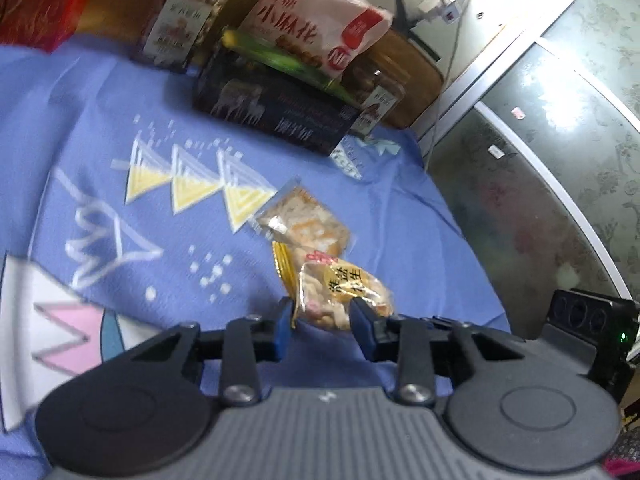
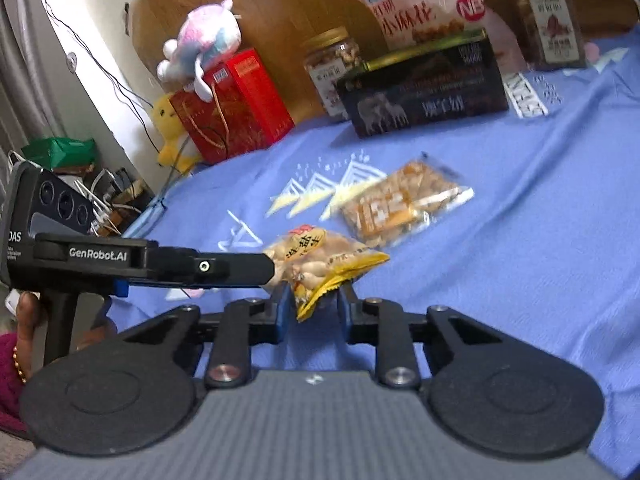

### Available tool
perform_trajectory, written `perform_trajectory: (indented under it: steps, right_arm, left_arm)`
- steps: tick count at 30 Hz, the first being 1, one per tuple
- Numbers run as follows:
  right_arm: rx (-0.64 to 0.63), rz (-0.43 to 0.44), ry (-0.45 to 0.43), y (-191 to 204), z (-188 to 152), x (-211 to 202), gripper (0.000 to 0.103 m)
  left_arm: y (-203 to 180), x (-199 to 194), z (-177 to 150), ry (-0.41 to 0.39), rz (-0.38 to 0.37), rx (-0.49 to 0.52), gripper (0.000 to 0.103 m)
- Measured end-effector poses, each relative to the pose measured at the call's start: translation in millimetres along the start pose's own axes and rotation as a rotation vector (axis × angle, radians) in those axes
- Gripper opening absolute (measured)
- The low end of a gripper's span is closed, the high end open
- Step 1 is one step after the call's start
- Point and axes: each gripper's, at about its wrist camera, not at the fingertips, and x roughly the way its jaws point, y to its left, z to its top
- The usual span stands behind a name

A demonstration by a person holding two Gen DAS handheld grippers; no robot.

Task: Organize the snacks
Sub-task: 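Lower the peanut packet into the tin box and open both tools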

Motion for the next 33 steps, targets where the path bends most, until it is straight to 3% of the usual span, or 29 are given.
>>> perform_trajectory:
  steps: [6,11,19,25,29,31,33]
  right_arm:
    - [-0.095,-0.011,-0.065,4.5,38.4,-7.7,0.027]
    - [-0.163,-0.038,-0.147,-6.3,91.9,0.7,0.027]
    - [-0.174,-0.064,-0.209,-49.2,177.8,61.6,0.027]
    - [-0.143,-0.089,-0.15,-79.1,192.4,121.4,0.028]
    - [-0.152,-0.121,-0.117,-83.0,193.2,146.7,0.031]
    - [-0.151,-0.141,-0.124,-83.2,192.2,148.4,0.044]
    - [-0.134,-0.146,-0.167,-84.1,187.1,134.0,0.046]
  left_arm:
    - [-27.4,-0.8,49.6,-0.035,0.032,0.084,0.03]
    - [-45.8,14.8,114.2,-0.089,0.072,0.19,0.03]
    - [-23.2,72.2,207.2,-0.136,0.171,0.187,0.031]
    - [19.8,115.2,228.0,-0.107,0.251,0.119,0.031]
    - [37.7,126.8,228.7,-0.101,0.306,0.085,0.039]
    - [39.7,121.1,226.1,-0.116,0.327,0.086,0.04]
    - [40.2,107.5,219.9,-0.126,0.308,0.076,0.04]
